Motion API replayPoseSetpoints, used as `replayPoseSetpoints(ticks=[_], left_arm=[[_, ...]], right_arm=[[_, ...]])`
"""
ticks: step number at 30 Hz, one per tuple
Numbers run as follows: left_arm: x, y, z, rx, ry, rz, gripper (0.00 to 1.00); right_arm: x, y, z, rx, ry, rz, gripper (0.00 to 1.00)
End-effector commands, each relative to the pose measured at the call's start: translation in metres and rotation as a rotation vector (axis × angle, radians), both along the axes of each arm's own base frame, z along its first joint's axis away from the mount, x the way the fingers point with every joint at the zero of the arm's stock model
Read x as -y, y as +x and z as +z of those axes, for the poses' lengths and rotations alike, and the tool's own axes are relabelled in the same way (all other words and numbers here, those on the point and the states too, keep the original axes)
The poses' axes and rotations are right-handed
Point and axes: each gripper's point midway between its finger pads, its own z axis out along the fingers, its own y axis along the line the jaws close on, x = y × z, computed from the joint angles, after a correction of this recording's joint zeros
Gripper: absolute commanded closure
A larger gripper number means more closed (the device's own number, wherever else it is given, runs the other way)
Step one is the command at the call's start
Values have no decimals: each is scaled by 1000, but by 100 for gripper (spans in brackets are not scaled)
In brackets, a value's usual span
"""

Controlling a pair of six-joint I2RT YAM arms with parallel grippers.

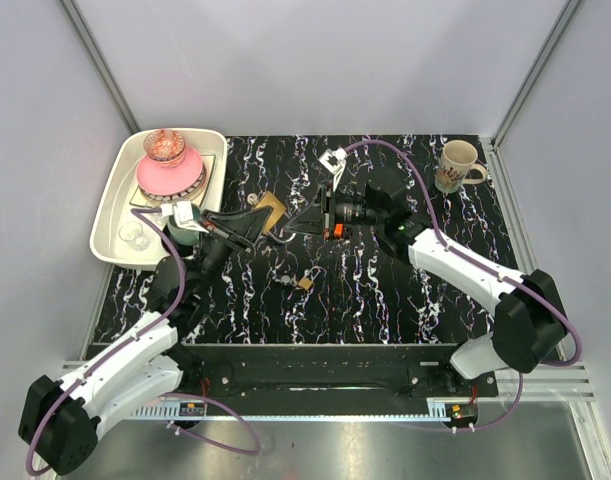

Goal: Lock with the key
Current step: Lock the lock.

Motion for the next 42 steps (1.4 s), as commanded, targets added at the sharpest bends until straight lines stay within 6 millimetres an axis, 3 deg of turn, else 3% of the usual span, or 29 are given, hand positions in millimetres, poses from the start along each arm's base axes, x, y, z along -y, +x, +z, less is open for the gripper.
replayPoseSetpoints(ticks=[1, 18, 42], left_arm=[[71, -84, -142, -333, 371, -542, 100], [74, -107, -194, -480, 452, -621, 100], [87, -125, -219, -555, 500, -703, 100]], right_arm=[[-7, -26, 157, 324, 388, 39, 100], [-6, -19, 174, 366, 414, 34, 100], [-8, -20, 205, 402, 472, 68, 100]])
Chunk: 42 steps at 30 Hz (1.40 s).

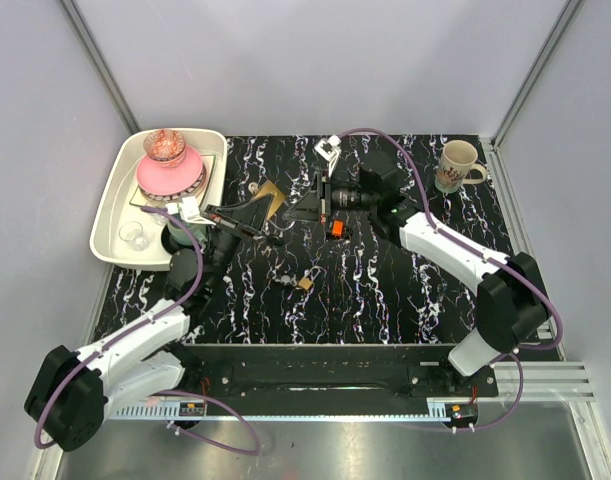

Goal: Lock with the key
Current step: Lock the lock.

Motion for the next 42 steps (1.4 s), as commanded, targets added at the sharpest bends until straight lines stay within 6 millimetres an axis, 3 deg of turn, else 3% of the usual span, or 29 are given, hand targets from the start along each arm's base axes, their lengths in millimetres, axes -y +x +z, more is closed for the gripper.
replayPoseSetpoints(ticks=[1, 18, 26, 30, 40, 42], left_arm=[[85, -160, -202, -543, 482, -840, 100], [88, -170, -224, -607, 508, -881, 100], [87, -170, -225, -598, 514, -867, 100], [84, -162, -219, -575, 519, -817, 100], [68, -128, -171, -441, 516, -641, 100], [64, -125, -160, -410, 509, -628, 100]], right_arm=[[-2, -54, 214, 459, 510, 64, 100], [4, -62, 239, 519, 545, 71, 100], [5, -63, 238, 521, 545, 72, 100], [4, -61, 226, 499, 531, 61, 100], [4, -56, 179, 403, 473, 35, 100], [6, -59, 172, 392, 476, 38, 89]])
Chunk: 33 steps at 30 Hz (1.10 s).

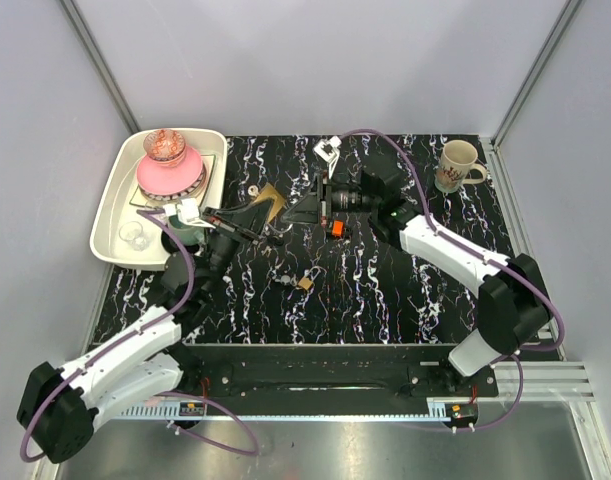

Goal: Lock with the key
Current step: Lock the lock.

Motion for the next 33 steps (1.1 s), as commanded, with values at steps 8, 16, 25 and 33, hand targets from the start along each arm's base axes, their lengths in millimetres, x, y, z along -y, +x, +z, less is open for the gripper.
replayPoseSetpoints(ticks=[8, 16, 25, 33], left_arm=[[48, -102, -152, -378, 472, -581, 100], [38, -100, -138, -338, 445, -555, 100], [27, -93, -120, -290, 426, -521, 100], [18, -75, -55, -120, 372, -451, 100]], right_arm=[[17, -55, 150, 394, 442, -48, 38], [21, -58, 141, 406, 427, -27, 27], [39, -42, 111, 374, 352, -67, 19], [51, -37, 74, 297, 286, -61, 13]])
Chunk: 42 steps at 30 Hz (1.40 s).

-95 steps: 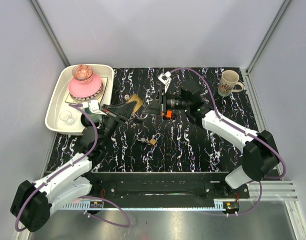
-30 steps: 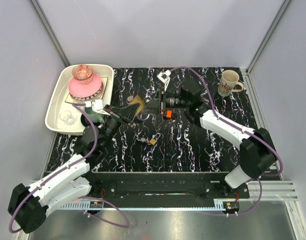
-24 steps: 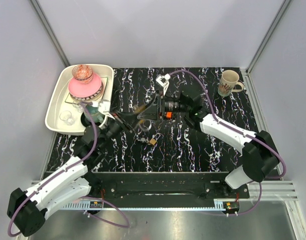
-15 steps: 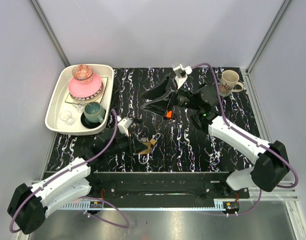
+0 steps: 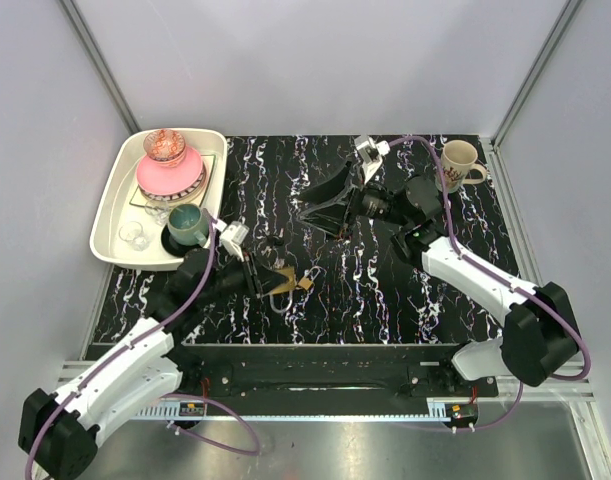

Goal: Lock with the key
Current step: Lock the lock.

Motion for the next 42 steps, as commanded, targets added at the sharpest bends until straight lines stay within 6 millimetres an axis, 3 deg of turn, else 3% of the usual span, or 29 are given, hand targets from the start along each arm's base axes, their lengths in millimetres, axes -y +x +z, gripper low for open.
replayPoseSetpoints(ticks=[1, 9, 15, 22, 34, 38, 42], left_arm=[[3, 18, 124, 330, -201, -12, 100], [-3, 26, 206, 530, -279, -29, 100], [-8, 24, 245, 636, -336, -23, 100], [-8, 21, 259, 668, -413, -26, 100], [-4, 18, 267, 672, -432, -61, 100], [-3, 16, 266, 663, -439, -73, 100], [-2, 14, 268, 665, -447, -86, 100]], right_arm=[[11, -15, 6, 29, 8, 38, 12], [15, -26, -17, -10, -30, 71, 9], [14, -26, -21, -40, -22, 76, 9], [9, -28, -20, -65, 12, 125, 11], [-26, -48, -27, -75, -6, 215, 17], [-35, -50, -30, -81, -13, 243, 22], [-40, -51, -30, -87, -1, 265, 34]])
